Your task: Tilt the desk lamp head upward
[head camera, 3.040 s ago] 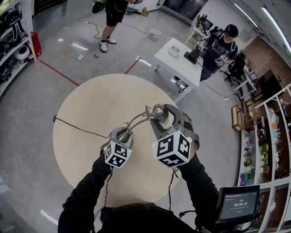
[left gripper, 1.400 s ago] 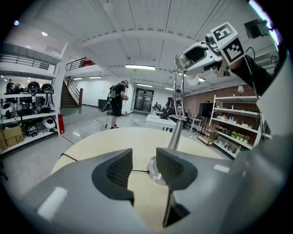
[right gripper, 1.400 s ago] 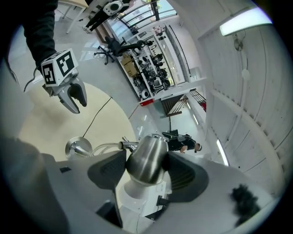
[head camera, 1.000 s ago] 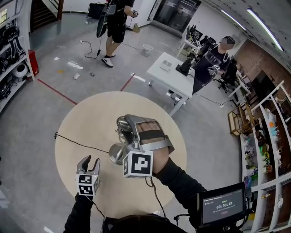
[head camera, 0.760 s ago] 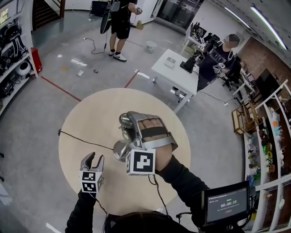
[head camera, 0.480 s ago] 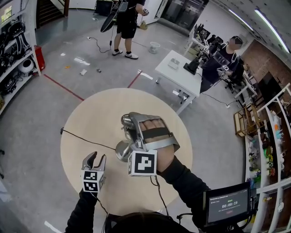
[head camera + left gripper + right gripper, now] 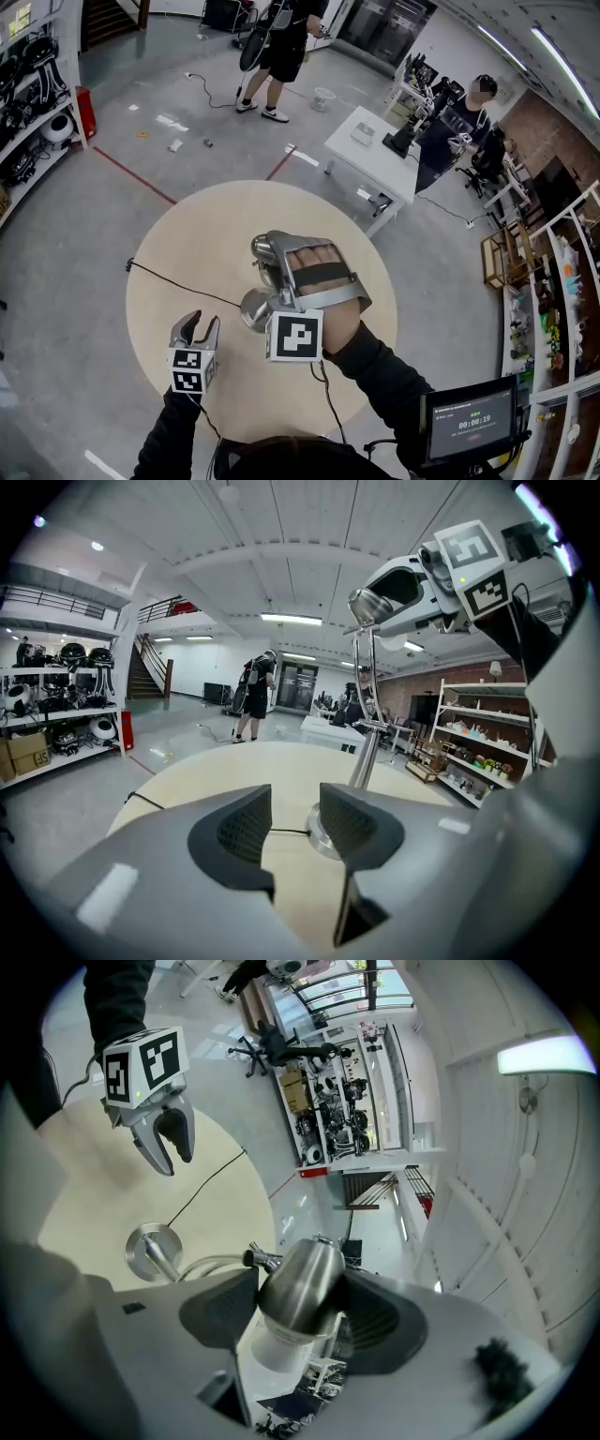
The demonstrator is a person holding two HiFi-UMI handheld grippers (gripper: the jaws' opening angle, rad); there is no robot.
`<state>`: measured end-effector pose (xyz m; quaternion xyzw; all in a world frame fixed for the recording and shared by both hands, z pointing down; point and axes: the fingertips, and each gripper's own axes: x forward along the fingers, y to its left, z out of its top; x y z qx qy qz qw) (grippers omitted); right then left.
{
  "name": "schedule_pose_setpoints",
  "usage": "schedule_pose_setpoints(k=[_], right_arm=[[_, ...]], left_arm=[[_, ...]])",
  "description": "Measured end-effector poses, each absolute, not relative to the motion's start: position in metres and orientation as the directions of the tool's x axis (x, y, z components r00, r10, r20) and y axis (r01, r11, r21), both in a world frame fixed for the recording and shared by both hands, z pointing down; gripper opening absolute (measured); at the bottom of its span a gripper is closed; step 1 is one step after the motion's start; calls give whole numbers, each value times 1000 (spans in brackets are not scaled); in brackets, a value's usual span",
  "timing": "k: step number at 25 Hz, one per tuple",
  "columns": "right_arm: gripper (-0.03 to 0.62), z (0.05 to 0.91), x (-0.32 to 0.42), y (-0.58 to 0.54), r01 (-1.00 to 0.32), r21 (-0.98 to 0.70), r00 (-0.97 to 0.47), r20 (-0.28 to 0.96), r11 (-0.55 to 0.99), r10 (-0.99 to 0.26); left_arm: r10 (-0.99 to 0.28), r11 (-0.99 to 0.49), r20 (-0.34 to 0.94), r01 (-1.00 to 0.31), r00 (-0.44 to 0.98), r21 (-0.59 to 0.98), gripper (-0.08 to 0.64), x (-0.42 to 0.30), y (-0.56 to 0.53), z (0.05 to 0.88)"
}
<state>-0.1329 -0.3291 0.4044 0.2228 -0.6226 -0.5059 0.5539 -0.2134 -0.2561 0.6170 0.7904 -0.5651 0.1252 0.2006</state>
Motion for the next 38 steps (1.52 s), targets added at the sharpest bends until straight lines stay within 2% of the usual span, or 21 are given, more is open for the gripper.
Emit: schedule_pose_setpoints(k=[13, 21, 24, 31, 35, 38], right_arm=[[291, 405, -135, -328, 298, 875, -291, 463, 381, -837], [293, 391, -116, -323, 172, 911, -366, 413, 375, -834], [291, 382, -93, -320, 73, 921, -387, 379, 382, -841], [290, 375, -36, -323, -350, 779, -491, 321, 520, -810], [285, 376, -7, -316, -575, 527, -577, 280, 625, -767], [172, 388, 15, -306, -689, 231, -651, 217, 687, -727]], left_arm=[[-842, -287, 425, -943, 332, 168, 167, -214, -250, 614], [-842, -290, 430, -945, 327, 151, 167, -212, -244, 608], [-840, -292, 434, -945, 326, 144, 167, -208, -244, 606], [-830, -349, 418, -928, 369, 127, 167, -182, -244, 585], [-852, -360, 370, -927, 371, 102, 167, -167, -244, 555], [-884, -324, 325, -941, 337, 95, 154, -171, -244, 538]])
